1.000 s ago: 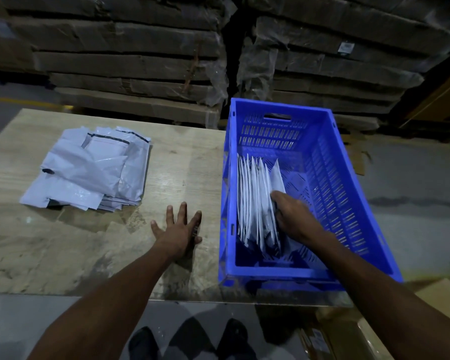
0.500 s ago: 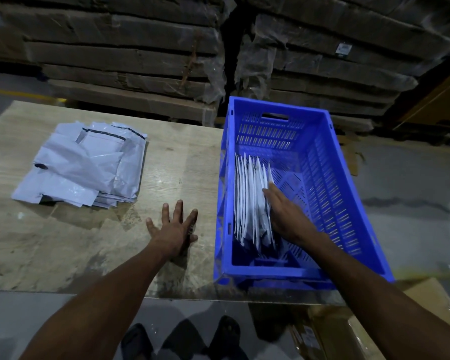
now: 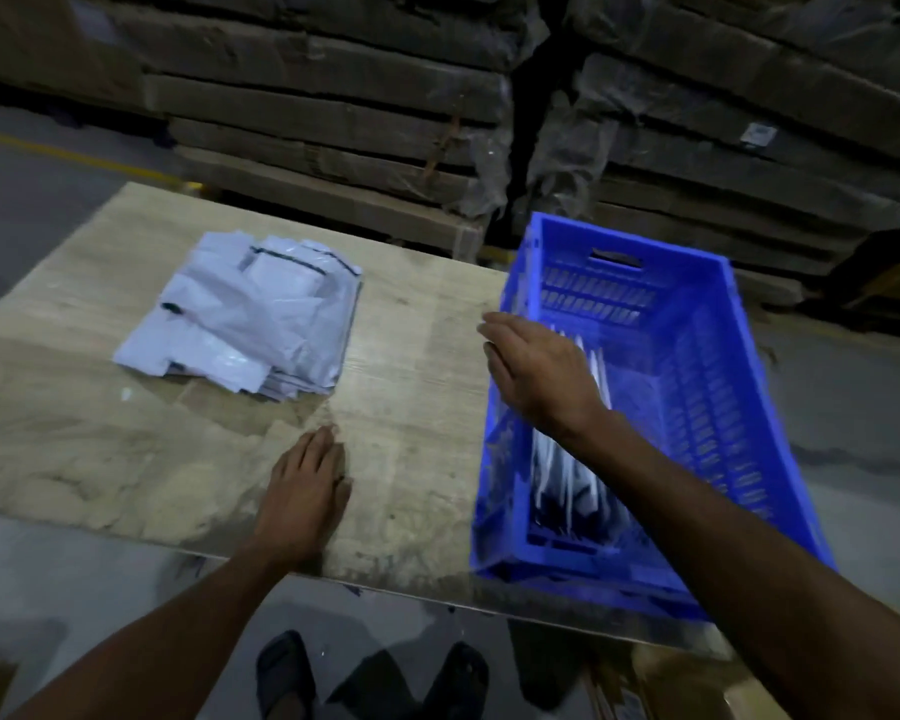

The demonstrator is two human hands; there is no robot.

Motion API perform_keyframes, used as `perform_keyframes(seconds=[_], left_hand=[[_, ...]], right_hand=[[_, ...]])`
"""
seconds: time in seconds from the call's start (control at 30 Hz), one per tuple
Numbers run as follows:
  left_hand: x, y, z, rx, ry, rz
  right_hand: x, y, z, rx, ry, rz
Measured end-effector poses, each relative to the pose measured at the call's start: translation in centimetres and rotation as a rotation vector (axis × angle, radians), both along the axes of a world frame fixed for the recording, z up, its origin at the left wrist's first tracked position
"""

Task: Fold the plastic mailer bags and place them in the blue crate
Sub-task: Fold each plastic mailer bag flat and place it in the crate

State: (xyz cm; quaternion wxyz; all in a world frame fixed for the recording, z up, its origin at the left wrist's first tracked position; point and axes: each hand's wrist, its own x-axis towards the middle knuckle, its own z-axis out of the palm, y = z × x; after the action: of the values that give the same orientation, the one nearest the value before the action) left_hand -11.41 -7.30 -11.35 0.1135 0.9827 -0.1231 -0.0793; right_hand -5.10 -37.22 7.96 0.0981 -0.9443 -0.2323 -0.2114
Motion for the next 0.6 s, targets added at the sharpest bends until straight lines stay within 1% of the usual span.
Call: perform_keyframes(seconds=[0.13,0.23,0.33,0.47,0.53,0.6], left_hand=[[-1.0,5.4,-0.9,-0.027,-0.062,0.164],[-0.3,8.7,-0.9,-0.013,-0.109,0.231],[0.5,10.3,-1.0,0.001,-0.161,0.237],[0.5,10.5,-1.7,0.018,-0.164,0.257],[0.6,10.5,-1.8,0.022,-0.147,0.261],[0.8,10.6,-1.9,0.035,-0.142,0.253]], right_hand=[[2.8,7.2,-2.5,-0.103,0.141,0.190],[4.2,12.2,-5.5,-0.190,0.157,0.298],[5.4,15.8,-8.0,-0.255,0.130,0.284],[7.1,20.3,-9.6,-0.373,0.072,0.294],[8.3,22.7,-9.9,-0.429,0.101,0.273],[9.3,24.5,-10.2,-0.472,0.170,0.224]])
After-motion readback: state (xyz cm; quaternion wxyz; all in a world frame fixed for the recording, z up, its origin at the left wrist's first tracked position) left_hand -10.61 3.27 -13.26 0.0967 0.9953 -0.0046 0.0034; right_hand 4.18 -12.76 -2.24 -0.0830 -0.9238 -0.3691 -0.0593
